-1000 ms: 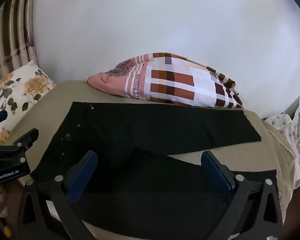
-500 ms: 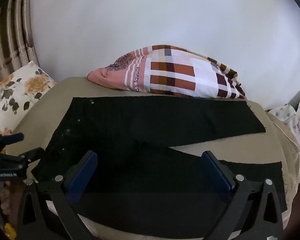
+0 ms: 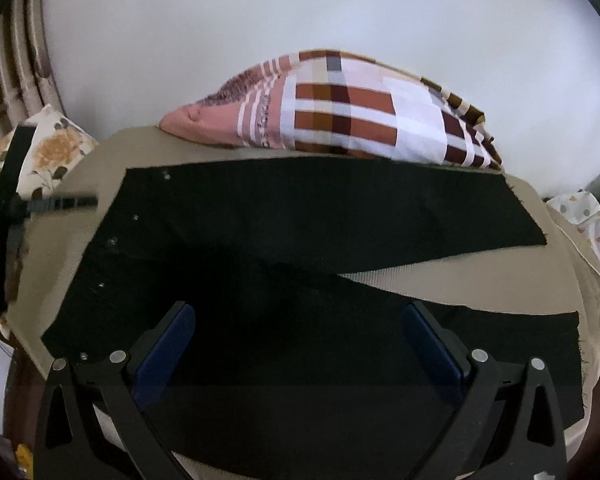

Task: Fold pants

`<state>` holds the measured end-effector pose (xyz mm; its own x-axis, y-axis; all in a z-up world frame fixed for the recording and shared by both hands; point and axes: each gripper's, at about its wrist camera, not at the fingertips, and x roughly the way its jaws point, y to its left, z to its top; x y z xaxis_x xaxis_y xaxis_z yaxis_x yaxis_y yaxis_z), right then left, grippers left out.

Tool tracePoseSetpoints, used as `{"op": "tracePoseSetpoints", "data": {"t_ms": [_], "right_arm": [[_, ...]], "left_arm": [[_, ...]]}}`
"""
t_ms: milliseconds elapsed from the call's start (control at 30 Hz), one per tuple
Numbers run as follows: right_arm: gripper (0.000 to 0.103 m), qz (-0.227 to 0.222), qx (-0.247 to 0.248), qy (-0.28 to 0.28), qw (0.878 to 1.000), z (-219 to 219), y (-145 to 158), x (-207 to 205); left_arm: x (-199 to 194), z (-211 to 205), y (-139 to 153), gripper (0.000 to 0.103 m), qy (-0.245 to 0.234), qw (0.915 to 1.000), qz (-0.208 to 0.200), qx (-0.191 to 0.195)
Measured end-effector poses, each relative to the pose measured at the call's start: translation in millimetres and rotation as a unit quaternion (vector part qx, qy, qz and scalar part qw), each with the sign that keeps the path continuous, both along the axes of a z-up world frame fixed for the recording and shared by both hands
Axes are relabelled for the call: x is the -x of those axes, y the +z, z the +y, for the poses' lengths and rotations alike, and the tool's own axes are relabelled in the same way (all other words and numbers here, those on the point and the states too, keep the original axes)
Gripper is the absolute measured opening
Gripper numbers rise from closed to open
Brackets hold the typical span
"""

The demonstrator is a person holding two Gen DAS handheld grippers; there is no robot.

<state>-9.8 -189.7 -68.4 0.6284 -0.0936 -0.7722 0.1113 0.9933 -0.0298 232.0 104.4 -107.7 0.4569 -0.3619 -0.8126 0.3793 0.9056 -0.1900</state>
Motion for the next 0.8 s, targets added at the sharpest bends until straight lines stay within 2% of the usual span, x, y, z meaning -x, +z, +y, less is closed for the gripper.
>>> {"op": "tracePoseSetpoints", "data": {"t_ms": [167,333,467,567,600,633,667,700,800], "right_arm": [[0.103,0.023,0.004,-0.005,1.0,-2,-15,-14],[0.103,0.036,0.008,-0.006,0.999,0,-24,-25],[0.103,0.053,0.008,-0.002,0.999,4,-35,-34],[0.103,0.064,0.011,0.004,0.998,8,-41,-39],[0.103,0.065,0.013,0.005,0.998,10,-43,-40],[0.103,0.065,0.013,0.007,0.998,11,-43,-40],[0.103,0.063,0.008,0.011,0.998,11,-43,-41],[0.103,0.06,-0.002,0.018,0.998,11,-43,-42],[0.103,0.044,-0.056,0.036,0.997,5,-36,-47]], "left_arm": [[-67,8,-27,0.068,-0.026,0.9991,0.031,0.006],[-84,-3,-48,0.068,-0.082,0.9952,0.05,0.012],[-96,-21,-65,0.068,-0.109,0.9918,0.066,0.006],[-103,-20,-65,0.068,-0.112,0.9907,0.071,0.031],[-108,-12,-65,0.068,-0.097,0.9898,0.084,0.063],[-111,-7,-65,0.058,-0.071,0.9896,0.092,0.084],[-112,0,-66,0.027,-0.033,0.9916,0.093,0.083],[-111,-1,-67,0.024,-0.027,0.9917,0.097,0.079],[-87,-13,-57,0.017,-0.018,0.9979,0.05,0.036]]}}
